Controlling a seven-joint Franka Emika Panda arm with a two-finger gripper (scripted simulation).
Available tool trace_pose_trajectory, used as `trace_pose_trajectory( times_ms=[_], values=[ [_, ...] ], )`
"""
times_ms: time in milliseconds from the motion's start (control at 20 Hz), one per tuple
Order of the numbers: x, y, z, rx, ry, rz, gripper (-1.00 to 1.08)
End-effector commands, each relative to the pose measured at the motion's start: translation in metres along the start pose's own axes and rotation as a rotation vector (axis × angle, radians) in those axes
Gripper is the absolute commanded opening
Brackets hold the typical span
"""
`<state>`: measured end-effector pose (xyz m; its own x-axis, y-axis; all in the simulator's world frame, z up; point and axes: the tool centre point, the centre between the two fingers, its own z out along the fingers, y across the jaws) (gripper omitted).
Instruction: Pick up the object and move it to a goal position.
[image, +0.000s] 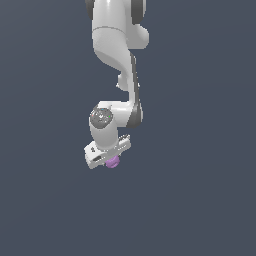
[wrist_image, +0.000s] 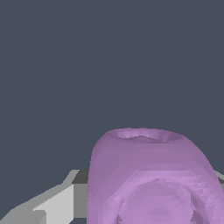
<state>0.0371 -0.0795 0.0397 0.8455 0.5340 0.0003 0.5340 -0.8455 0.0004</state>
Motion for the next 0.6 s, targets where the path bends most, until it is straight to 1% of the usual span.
trace_pose_trajectory(
  times_ms=[0,250,550],
  values=[
    [0.0,0.0,0.0,0.0,0.0,0.0,-1.0],
    [0.004,-0.002,-0.008,0.0,0.0,0.0,-1.0],
    [0.018,-0.01,-0.039,0.0,0.0,0.0,-1.0]
  ],
)
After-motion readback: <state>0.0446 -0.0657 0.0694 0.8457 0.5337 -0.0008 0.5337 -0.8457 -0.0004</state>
